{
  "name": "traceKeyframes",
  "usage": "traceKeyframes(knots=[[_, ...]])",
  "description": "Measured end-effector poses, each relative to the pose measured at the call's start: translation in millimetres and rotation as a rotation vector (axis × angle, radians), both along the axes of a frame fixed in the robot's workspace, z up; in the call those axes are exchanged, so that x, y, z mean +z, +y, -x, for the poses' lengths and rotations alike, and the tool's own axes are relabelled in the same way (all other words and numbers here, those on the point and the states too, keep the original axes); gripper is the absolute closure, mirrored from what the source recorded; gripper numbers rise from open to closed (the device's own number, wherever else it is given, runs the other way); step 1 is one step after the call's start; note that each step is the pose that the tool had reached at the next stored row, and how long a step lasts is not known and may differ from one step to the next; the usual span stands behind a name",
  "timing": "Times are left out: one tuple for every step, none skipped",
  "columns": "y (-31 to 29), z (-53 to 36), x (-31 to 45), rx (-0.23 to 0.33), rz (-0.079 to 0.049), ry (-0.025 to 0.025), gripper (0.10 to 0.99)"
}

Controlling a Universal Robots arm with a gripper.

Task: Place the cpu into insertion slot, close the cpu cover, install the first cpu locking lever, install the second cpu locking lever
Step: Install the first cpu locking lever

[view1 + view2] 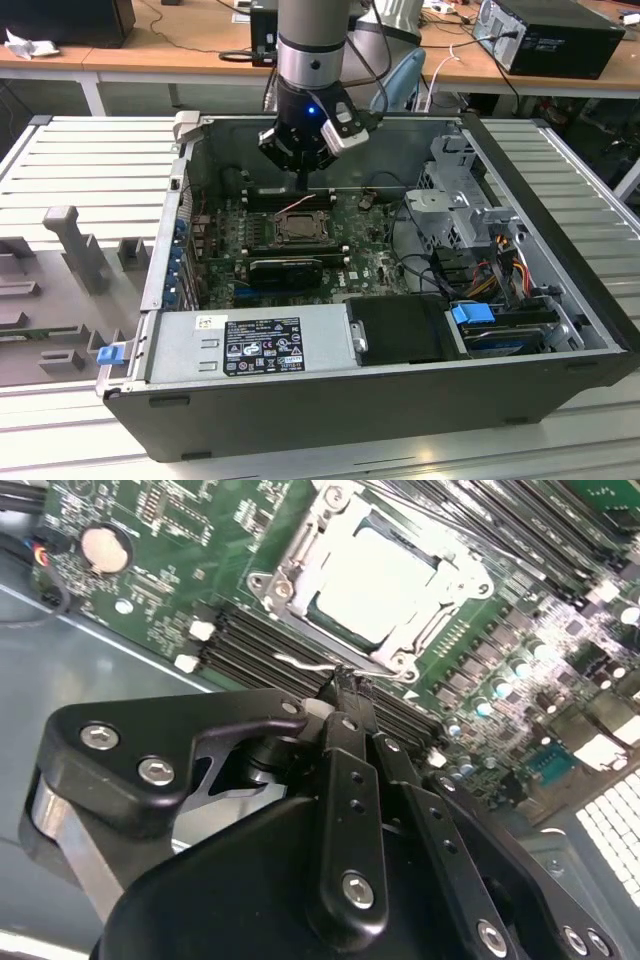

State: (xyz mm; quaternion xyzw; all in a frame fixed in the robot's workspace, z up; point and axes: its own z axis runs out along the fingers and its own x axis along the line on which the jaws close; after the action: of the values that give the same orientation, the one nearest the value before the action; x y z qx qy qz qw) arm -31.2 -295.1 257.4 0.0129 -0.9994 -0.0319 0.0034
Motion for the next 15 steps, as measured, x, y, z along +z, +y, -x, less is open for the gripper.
traceKeyframes(knots=[[0.0,-1.8,0.0,0.0,0.0,0.0,0.98],[0.0,-3.1,0.0,0.0,0.0,0.0,0.98],[0.0,-5.1,0.0,0.0,0.0,0.0001,0.98],[0.0,-7.6,-0.1,0.0,0.0,0.0001,0.98],[0.0,-9.2,-0.1,0.0,-0.002,0.0,0.98],[0.0,-9.8,-0.1,0.0,-0.007,-0.0001,0.98],[0.0,-10.1,-0.1,0.0,-0.012,0.0001,0.98],[0.0,-10.3,-0.2,0.0,-0.025,0.0001,0.98],[0.0,-10.5,-0.3,0.0,-0.037,0.0001,0.98],[0.1,-10.8,-0.9,0.0,-0.044,-0.0002,0.98],[0.1,-10.9,-1.9,0.0,-0.044,0.0,0.98],[0.0,-11.0,-3.3,0.0,-0.044,0.0001,0.98],[0.0,-11.0,-5.6,0.001,-0.044,0.0001,0.98],[0.0,-11.0,-7.2,0.002,-0.044,0.0002,0.98],[-0.1,-11.1,-8.1,0.004,-0.048,0.0002,0.98]])
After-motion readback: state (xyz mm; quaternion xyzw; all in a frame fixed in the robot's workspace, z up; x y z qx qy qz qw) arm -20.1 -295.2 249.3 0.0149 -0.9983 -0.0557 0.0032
